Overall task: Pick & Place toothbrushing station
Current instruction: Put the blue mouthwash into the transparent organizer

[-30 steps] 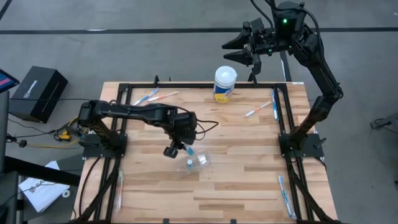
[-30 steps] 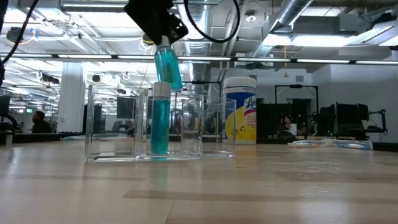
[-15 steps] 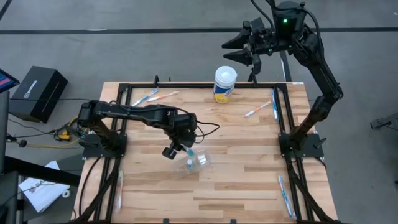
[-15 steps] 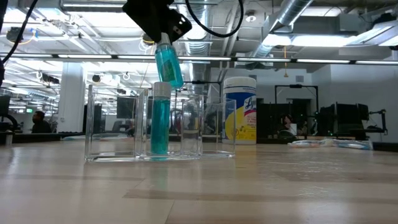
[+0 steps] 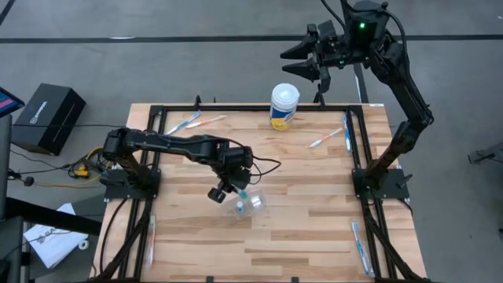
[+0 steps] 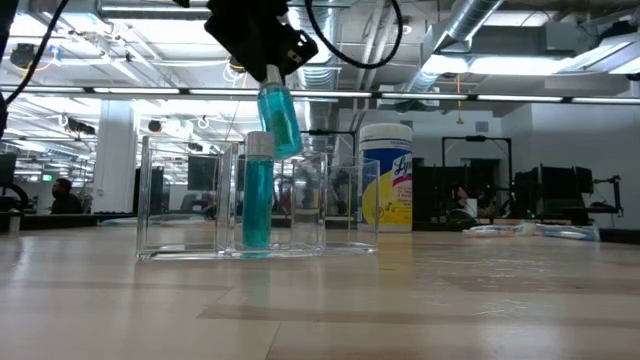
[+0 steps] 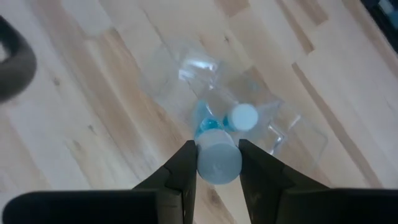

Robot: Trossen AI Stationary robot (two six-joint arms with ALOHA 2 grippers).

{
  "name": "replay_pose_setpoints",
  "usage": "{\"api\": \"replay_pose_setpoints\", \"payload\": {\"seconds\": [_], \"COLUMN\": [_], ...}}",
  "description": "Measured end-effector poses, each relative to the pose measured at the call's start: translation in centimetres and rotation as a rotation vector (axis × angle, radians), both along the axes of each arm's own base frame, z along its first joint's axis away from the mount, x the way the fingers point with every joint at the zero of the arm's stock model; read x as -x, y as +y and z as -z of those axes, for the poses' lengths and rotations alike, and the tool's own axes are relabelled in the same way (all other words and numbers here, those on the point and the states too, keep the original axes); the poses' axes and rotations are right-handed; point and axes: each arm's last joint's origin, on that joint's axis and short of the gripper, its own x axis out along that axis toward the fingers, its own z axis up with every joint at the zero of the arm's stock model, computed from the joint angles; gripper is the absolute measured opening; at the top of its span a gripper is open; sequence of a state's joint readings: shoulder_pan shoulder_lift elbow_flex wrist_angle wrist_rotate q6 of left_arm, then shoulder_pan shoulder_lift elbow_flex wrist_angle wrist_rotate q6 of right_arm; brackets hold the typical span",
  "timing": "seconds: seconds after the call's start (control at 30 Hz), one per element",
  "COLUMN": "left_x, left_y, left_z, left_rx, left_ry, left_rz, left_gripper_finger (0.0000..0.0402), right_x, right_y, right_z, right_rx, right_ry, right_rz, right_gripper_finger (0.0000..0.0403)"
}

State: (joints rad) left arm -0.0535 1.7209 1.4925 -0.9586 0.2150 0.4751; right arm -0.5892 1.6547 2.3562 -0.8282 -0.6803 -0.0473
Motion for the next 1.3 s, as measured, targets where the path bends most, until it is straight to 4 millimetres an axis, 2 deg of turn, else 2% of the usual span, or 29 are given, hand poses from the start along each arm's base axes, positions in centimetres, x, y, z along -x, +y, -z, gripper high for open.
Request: {"api": "replay_pose_setpoints", "payload": {"seconds": [0.13, 0.8, 1.07, 1.3], "left_x": [-0.4, -0.3, -1.1, -1.4], "left_y": [-0.2, -0.2, -0.2, -0.2], "left_z": [1.3, 1.2, 3.6, 4.1], "left_rx": [-0.006, 0.000, -0.014, -0.026], "left_ry": [0.045, 0.058, 0.141, 0.148], "left_rz": [0.005, 0.002, 0.005, 0.018], "left_gripper_finger": [0.0086, 0.0086, 0.0086, 0.0086], "right_x": [0.0, 0.0, 0.0, -0.2], "right_y": [0.0, 0.0, 0.0, 0.4], "right_z": [0.0, 0.0, 0.0, 0.0], "right_rx": [-0.007, 0.004, 0.006, 0.006], "right_ry": [0.002, 0.000, -0.002, -0.002], "right_rz": [0.001, -0.001, -0.005, -0.019], "right_gripper_finger": [0.0188, 0.0188, 0.0188, 0.0188]}}
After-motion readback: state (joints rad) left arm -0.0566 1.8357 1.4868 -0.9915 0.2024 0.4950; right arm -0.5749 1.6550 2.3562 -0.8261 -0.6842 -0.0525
